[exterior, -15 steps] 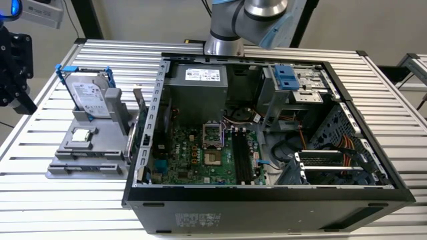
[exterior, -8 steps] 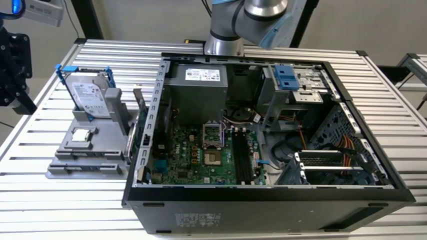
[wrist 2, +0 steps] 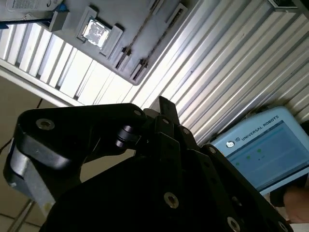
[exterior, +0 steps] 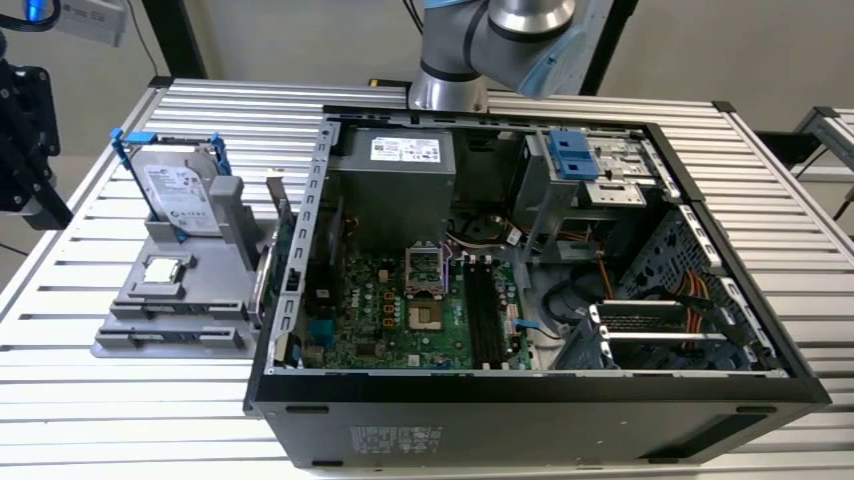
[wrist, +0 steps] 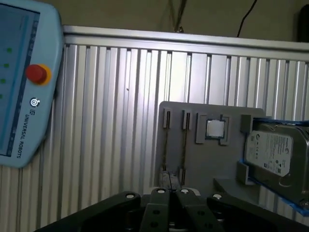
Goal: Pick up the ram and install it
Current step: 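Pick up the ram and move it above insertion slot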
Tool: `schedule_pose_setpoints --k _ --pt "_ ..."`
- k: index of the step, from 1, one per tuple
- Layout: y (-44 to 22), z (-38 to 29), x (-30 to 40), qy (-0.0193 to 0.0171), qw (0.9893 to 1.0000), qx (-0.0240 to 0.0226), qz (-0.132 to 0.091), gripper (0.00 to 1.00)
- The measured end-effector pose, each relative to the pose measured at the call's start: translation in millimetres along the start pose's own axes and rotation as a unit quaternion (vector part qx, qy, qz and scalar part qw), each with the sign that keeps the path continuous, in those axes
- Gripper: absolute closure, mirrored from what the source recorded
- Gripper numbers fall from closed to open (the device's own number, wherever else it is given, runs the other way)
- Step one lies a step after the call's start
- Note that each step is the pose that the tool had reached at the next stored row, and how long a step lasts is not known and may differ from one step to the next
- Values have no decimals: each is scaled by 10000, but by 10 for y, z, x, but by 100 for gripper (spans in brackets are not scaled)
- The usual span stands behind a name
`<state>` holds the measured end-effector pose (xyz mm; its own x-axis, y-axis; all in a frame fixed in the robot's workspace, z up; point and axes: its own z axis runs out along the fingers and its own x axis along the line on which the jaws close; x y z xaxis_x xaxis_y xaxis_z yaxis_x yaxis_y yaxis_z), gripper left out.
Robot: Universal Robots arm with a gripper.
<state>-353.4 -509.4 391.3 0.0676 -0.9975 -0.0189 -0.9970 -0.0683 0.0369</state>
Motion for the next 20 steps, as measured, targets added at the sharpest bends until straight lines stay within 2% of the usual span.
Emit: schedule_pose_setpoints --k 7,13,17,20 --pt "0 0 0 14 9993 -7 -378 100" --pt "0 0 0 14 9992 -7 -391 100" --pt "0 0 0 11 9996 -6 -284 100" --pt "0 0 0 12 9996 -5 -283 100"
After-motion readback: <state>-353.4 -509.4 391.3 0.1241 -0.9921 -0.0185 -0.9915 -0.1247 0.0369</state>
